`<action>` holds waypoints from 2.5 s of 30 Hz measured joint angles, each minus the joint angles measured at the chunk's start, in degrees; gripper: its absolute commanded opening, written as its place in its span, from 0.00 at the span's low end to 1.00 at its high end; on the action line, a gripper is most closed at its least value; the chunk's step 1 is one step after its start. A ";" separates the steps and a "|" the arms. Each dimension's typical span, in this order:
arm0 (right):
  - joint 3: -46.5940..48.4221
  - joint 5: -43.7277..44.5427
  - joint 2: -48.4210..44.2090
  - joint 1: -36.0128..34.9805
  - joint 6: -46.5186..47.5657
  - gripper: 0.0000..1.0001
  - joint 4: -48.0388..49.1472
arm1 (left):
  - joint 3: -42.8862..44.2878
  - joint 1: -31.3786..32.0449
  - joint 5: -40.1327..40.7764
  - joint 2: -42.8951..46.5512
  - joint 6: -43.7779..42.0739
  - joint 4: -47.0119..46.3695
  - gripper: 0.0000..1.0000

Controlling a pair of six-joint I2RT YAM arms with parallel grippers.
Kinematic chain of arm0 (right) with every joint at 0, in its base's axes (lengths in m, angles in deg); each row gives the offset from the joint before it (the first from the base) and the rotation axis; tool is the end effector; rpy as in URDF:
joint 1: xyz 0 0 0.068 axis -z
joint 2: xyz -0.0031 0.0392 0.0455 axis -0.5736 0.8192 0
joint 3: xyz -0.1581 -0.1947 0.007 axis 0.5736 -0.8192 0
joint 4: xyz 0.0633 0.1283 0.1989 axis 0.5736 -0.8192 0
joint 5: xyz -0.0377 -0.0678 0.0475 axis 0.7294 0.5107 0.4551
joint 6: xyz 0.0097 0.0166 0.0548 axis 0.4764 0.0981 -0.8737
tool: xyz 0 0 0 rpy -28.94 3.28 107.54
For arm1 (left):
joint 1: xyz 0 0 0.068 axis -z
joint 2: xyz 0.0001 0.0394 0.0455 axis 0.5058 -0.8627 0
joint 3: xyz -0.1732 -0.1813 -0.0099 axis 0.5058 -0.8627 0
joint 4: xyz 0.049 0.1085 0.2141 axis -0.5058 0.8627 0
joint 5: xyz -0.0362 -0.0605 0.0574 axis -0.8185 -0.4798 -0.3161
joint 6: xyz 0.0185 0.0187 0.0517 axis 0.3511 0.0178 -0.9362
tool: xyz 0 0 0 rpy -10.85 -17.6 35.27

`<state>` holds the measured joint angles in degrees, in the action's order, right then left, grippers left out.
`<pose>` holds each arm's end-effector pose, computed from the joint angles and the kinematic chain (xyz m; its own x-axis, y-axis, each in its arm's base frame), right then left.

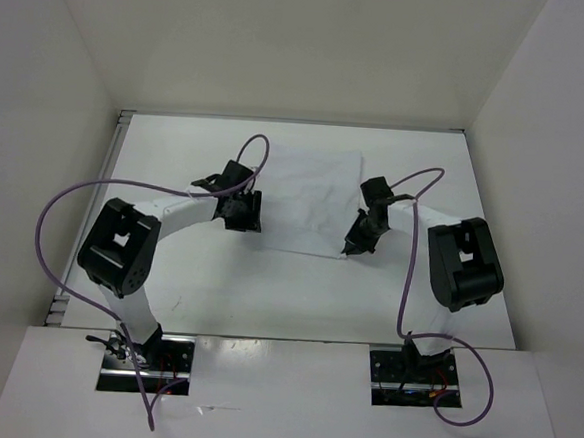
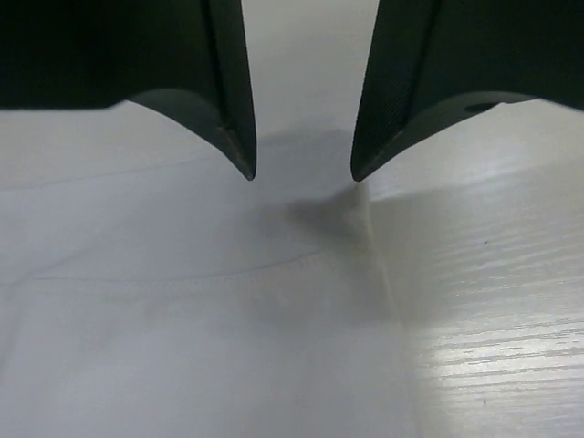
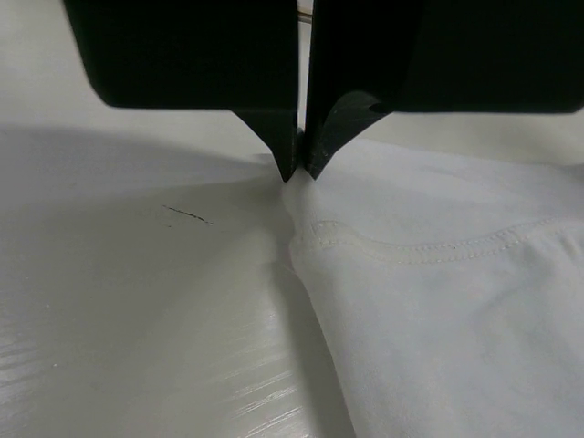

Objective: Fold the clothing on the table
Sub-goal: Fold the skirt

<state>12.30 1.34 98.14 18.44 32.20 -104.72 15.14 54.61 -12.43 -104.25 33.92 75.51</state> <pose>0.2867 0.0926 0.1303 -0.8892 0.4481 -0.0919 0.4011 0.8604 0.3144 0.3180 -0.1454 0.1599 -0.8747 -0.1406 -0.4638 0.0119 0.9505 -0.3106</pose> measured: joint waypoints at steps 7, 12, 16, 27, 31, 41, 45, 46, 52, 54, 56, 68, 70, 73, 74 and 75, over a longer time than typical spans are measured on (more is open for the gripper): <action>1.22 0.33 0.85 -0.26 0.70 0.00 -1.07 | -0.20 -1.16 0.90 6.01 -0.83 1.09 0.66; 1.36 0.35 0.90 -0.31 1.29 0.00 -1.14 | -3.98 -1.77 1.64 6.23 -1.09 0.59 0.39; 1.51 0.37 0.96 -0.33 1.38 0.00 -1.31 | -5.86 -1.75 1.92 6.21 -1.88 0.57 0.38; 1.57 0.31 0.98 -0.35 1.75 0.00 -1.40 | -7.04 -1.75 0.39 2.60 -1.31 -5.40 0.40; 1.57 0.33 0.98 -0.35 1.79 0.00 -1.40 | -6.80 -1.88 -0.46 1.14 -0.46 -8.83 0.18; 2.27 1.84 0.72 -0.31 2.49 0.00 -2.34 | -5.73 -2.03 -6.14 -0.96 0.76 -11.80 0.00; 6.43 3.85 0.76 1.03 4.66 0.00 -5.03 | -4.87 -2.47 -7.28 -0.42 -0.07 -7.89 0.00; 8.17 4.33 0.79 1.68 5.29 0.00 -5.44 | -4.48 -2.54 -7.72 -0.33 -0.39 -6.95 0.00; 14.29 5.14 0.13 4.22 8.04 0.00 -5.35 | -4.07 -2.58 -12.33 2.89 -0.68 -4.52 0.00; 12.92 4.57 -1.36 4.24 8.68 0.00 -5.88 | -4.76 -2.60 -14.14 5.57 -0.74 -4.17 0.00; 10.08 4.04 -4.76 4.09 9.29 0.00 -6.49 | -5.68 -2.62 -16.41 9.14 -0.76 -3.17 0.00; 16.06 -0.42 -38.01 1.18 15.61 0.00 -22.93 | -0.28 -2.67 -31.63 35.28 -3.45 10.93 0.00; 22.08 -1.01 -40.72 1.14 16.87 0.00 -25.44 | 1.68 -2.67 -32.79 40.26 -2.91 12.22 0.00; 29.42 -2.08 -42.07 1.05 17.99 0.00 -25.90 | 6.78 -2.78 -33.07 43.82 -1.42 12.92 0.00; 30.62 -2.51 -42.34 1.05 18.10 0.00 -25.57 | 7.98 -2.86 -32.76 43.85 -1.05 12.61 0.00; 31.17 -3.06 -42.29 1.05 18.18 0.00 -25.00 | 9.22 -3.08 -32.22 43.52 -0.55 12.26 0.00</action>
<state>43.46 -1.72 55.85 19.49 50.38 -129.72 24.36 51.53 -44.64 -60.74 33.37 87.77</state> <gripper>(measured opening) 0.020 0.011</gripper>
